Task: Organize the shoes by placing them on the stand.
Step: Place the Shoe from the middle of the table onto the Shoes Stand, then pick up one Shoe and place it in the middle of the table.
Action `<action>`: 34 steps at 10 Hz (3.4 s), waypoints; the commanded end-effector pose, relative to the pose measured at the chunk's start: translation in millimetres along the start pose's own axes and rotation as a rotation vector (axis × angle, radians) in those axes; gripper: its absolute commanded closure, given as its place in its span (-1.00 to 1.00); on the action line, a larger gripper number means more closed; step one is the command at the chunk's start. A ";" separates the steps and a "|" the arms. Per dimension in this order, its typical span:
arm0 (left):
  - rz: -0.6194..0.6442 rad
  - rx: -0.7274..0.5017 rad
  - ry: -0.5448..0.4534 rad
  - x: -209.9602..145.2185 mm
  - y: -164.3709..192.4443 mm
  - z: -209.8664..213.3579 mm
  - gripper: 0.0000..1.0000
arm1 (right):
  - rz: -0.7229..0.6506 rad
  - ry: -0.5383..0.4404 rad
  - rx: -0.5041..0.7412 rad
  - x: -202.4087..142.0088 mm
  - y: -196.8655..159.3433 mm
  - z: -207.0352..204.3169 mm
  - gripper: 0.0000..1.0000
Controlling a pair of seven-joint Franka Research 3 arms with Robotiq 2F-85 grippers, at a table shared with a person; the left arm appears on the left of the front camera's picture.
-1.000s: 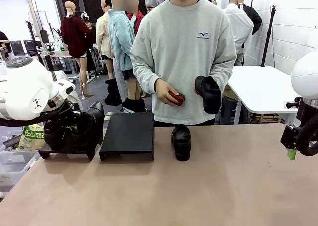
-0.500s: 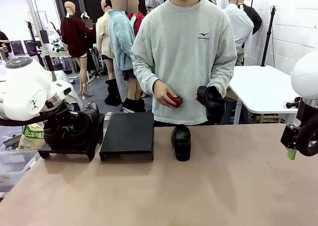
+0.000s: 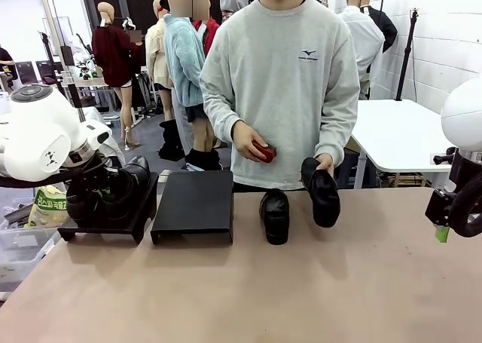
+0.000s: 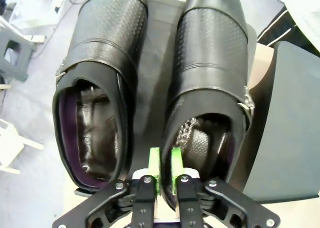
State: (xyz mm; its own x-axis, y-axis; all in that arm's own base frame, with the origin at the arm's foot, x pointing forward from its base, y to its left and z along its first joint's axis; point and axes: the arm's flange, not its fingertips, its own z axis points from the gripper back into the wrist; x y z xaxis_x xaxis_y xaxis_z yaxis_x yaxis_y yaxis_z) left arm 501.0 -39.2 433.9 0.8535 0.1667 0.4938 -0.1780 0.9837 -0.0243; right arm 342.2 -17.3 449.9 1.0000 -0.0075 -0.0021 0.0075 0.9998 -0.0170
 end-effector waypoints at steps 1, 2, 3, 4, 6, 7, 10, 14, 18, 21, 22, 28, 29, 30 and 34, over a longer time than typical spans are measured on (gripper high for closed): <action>0.018 0.061 -0.021 4.8 -5.2 -0.9 -0.30 | -0.006 0.005 -0.002 0.2 1.1 -0.8 -1.00; 0.017 0.068 -0.022 4.9 -5.5 -0.7 -0.70 | -0.006 0.005 -0.002 0.2 1.1 -0.8 -1.00; 0.007 0.059 -0.020 4.9 -7.6 2.0 -1.00 | -0.006 0.005 -0.002 0.2 1.1 -0.8 -1.00; 0.001 0.047 -0.021 5.7 -9.6 7.9 -1.00 | -0.006 0.005 -0.002 0.2 1.1 -0.8 -1.00; -0.017 0.033 -0.036 8.4 -12.6 22.1 -1.00 | -0.006 0.005 -0.002 0.2 1.1 -0.8 -1.00; -0.017 0.034 -0.032 9.7 -12.5 22.9 -1.00 | -0.006 0.005 -0.002 0.2 1.1 -0.8 -1.00; -0.013 0.054 -0.044 8.2 -12.0 31.2 -1.00 | -0.006 0.005 -0.002 0.2 1.1 -0.8 -1.00; -0.016 0.025 -0.035 8.7 -10.6 20.3 -1.00 | -0.006 0.005 -0.002 0.2 1.1 -0.8 -1.00; -0.016 0.025 -0.035 8.7 -10.6 20.3 -1.00 | -0.006 0.005 -0.002 0.2 1.1 -0.8 -1.00; -0.016 0.025 -0.035 8.7 -10.6 20.3 -1.00 | -0.006 0.005 -0.002 0.2 1.1 -0.8 -1.00; -0.016 0.025 -0.035 8.7 -10.6 20.3 -1.00 | -0.006 0.005 -0.002 0.2 1.1 -0.8 -1.00; -0.035 0.014 -0.127 9.3 -11.2 76.6 -1.00 | -0.006 0.005 -0.002 0.2 1.1 -0.8 -1.00; -0.052 0.021 -0.160 5.5 -12.7 98.5 -1.00 | -0.006 0.005 -0.002 0.2 1.1 -0.8 -1.00; -0.066 -0.002 -0.173 -0.8 -16.4 115.7 -1.00 | -0.006 0.005 -0.002 0.2 1.1 -0.8 -1.00; -0.428 -0.126 0.300 -80.1 -67.1 130.3 -1.00 | -0.006 0.005 -0.002 0.2 1.1 -0.8 -1.00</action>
State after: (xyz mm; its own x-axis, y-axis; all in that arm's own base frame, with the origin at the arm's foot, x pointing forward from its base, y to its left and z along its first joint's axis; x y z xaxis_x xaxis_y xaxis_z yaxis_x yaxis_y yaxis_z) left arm 387.8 -133.9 514.4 0.9286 -0.1502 0.3394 0.1678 0.9855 -0.0230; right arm 342.2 -17.1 449.9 1.0000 -0.0071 -0.0022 0.0071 0.9998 -0.0174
